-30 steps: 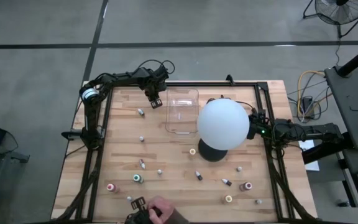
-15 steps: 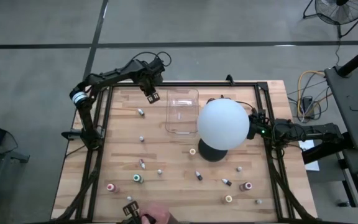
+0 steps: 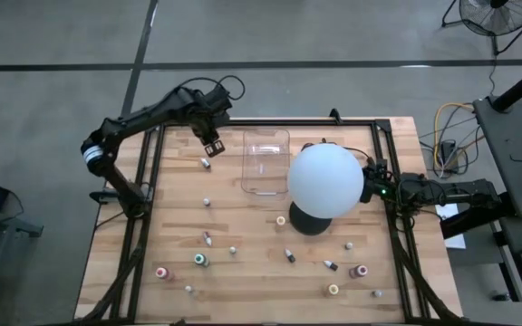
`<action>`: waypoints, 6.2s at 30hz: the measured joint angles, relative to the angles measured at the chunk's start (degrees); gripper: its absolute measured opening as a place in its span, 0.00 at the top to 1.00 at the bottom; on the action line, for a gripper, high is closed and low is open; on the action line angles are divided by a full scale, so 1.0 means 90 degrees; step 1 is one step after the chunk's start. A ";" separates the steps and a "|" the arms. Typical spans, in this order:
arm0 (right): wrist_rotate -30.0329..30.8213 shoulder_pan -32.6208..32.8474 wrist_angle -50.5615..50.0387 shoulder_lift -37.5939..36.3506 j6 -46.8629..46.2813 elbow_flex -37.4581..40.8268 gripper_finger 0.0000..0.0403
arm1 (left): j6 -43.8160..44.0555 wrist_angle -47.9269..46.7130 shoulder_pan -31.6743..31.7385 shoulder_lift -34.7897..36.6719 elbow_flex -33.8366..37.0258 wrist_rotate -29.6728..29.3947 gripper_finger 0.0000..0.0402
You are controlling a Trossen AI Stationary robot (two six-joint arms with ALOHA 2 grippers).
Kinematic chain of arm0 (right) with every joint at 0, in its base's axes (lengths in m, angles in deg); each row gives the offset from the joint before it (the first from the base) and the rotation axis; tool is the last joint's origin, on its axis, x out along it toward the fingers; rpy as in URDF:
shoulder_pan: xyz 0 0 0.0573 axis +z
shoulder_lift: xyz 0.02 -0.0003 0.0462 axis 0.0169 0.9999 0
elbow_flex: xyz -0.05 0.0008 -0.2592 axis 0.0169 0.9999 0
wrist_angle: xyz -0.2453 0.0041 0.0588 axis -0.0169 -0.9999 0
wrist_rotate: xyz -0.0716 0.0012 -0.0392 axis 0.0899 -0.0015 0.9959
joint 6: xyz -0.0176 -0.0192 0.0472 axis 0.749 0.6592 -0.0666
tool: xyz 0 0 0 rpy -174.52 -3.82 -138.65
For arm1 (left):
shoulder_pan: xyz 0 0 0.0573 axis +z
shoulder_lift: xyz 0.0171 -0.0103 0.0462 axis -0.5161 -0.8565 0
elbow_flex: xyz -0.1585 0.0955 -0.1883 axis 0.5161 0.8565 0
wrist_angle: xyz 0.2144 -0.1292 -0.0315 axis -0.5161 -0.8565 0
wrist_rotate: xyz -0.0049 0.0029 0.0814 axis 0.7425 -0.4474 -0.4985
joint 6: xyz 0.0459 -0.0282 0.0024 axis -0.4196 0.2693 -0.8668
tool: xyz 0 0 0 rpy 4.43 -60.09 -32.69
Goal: Pick & Place food coloring
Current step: Put the small orange food coloring bottle into the transparent bin, then put the small white food coloring bottle into the transparent bin
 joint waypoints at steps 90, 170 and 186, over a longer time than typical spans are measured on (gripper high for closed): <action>0.0000 0.0000 0.0001 0.0002 0.0000 0.0000 0.25 | -0.0255 0.0713 -0.2112 -0.2722 -0.1652 0.0356 0.90; 0.0000 0.0000 0.0001 0.0002 0.0000 0.0000 0.25 | 0.2067 0.2407 -0.2163 -0.2735 -0.0209 0.0862 0.68; 0.0005 -0.0002 0.0001 0.0002 0.0002 -0.0002 0.25 | 0.2025 0.1700 -0.2124 -0.2118 -0.0798 0.0866 0.37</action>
